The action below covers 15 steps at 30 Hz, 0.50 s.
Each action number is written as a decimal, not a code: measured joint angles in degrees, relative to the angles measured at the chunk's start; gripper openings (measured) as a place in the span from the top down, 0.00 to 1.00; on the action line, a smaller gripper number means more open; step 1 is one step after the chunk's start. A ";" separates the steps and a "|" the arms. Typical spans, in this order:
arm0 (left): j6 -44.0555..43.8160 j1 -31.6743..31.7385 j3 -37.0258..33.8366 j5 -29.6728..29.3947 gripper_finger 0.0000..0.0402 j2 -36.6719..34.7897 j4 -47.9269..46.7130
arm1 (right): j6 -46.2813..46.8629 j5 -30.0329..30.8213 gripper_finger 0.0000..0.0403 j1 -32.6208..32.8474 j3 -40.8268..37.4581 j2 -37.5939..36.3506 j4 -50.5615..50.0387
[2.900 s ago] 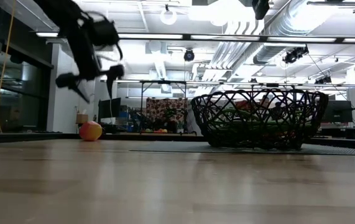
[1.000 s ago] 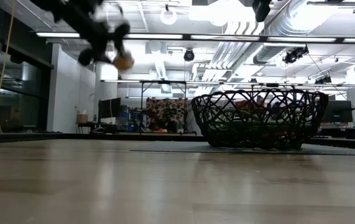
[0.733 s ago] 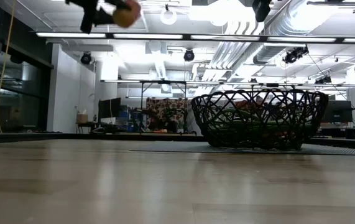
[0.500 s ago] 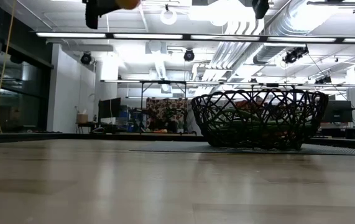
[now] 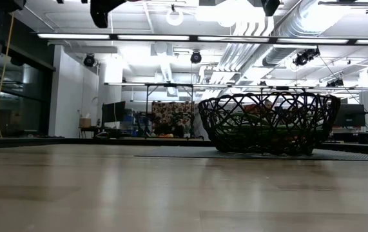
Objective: Build produce basket
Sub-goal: Put the mango into the wire basket
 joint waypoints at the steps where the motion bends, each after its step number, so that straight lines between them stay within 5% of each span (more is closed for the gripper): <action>1: 0.47 0.51 0.82 0.81 0.48 0.21 -1.22 | -0.11 0.30 1.00 0.19 0.00 0.00 -0.10; 15: -0.56 3.16 3.52 4.07 0.48 2.14 -4.62 | -0.99 1.05 1.00 0.66 0.00 0.00 -0.24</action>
